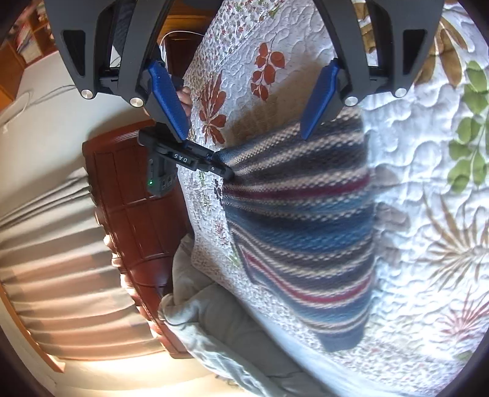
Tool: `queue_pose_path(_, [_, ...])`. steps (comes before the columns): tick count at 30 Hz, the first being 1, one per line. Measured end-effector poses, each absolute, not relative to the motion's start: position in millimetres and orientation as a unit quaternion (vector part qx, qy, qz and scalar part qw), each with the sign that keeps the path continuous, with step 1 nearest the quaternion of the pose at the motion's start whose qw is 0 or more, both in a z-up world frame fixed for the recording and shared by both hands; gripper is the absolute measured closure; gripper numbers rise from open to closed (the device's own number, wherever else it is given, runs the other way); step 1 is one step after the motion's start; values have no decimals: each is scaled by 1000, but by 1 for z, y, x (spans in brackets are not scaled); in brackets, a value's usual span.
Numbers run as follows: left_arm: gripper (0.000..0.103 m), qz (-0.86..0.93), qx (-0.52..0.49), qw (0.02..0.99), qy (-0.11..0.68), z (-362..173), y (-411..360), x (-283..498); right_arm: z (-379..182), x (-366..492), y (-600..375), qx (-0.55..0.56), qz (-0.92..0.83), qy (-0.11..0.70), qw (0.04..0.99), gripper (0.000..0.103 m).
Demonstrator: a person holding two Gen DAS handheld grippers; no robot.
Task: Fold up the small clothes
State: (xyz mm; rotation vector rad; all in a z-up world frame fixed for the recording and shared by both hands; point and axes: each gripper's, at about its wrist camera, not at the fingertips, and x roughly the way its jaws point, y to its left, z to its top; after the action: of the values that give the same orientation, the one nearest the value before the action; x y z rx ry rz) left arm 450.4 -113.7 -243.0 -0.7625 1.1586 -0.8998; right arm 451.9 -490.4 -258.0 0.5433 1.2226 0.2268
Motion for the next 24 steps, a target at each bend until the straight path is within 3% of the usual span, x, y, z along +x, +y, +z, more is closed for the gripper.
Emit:
queue_pose_path(4, [25,-397,-334,689,506,-229,-100,453,-241,450,-500,265,123,556,778,57])
queue_pose_path(6, [19,-386,-332,702,498,-221,-88,461,-230,452,-509,276,125,545,782,50])
queue_pose_path(8, [17,-370,-333,710,497,-217,-79,474,-228,459,-521,313,132,536,773,17])
queue_pose_path(9, [15,-364,-334,712,499,-217,-76,480,-228,464,-524,328,138,533,768,11])
queue_pose_path(14, [12,-322,-352,695,538,-242,-70,527,-244,505,-528,402,180,541,717,7])
queue_pose_path(24, [12,-323,-382,658,563,-301,-90,570,-270,564,-490,353,209,584,701,5])
